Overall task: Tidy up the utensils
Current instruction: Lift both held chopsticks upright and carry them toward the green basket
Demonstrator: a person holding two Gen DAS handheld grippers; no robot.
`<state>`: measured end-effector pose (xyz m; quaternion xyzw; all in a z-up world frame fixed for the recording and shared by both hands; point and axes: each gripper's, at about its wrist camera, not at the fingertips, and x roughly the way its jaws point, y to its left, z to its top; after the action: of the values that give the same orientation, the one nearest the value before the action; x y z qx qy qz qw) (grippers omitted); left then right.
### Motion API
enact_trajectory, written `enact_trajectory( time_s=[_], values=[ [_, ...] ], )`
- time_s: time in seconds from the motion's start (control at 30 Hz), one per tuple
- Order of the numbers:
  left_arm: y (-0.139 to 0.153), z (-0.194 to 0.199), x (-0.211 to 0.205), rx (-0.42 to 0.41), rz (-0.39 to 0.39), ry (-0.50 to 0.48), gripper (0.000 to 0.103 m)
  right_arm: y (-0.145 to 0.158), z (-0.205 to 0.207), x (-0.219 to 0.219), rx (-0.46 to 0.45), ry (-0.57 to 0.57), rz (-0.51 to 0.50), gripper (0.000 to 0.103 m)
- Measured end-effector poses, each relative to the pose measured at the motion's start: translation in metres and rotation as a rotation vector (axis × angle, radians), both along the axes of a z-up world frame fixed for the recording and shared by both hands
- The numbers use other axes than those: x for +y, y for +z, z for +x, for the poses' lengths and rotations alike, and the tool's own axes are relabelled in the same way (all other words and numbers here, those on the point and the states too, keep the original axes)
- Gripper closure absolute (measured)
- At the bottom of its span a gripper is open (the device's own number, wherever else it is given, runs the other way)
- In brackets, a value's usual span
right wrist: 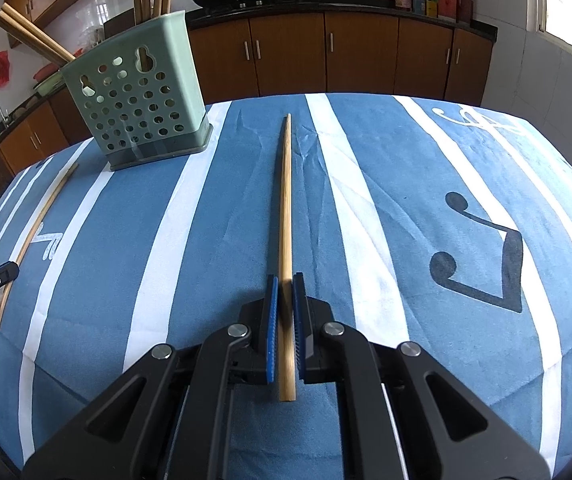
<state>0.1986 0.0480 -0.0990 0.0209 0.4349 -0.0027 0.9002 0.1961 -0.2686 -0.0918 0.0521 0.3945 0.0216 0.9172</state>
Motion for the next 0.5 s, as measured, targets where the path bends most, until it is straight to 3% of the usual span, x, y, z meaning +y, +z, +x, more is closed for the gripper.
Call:
enact_trajectory(
  time_s=[0.3, 0.5],
  values=[
    [0.057, -0.012, 0.003, -0.138, -0.036, -0.003, 0.095, 0.051, -0.016, -0.022, -0.166, -0.045, 0.050, 0.095],
    [0.099, -0.019, 0.010, -0.243, -0.111, 0.019, 0.095, 0.078, -0.020, -0.027, -0.254, -0.055, 0.070, 0.095]
  ],
)
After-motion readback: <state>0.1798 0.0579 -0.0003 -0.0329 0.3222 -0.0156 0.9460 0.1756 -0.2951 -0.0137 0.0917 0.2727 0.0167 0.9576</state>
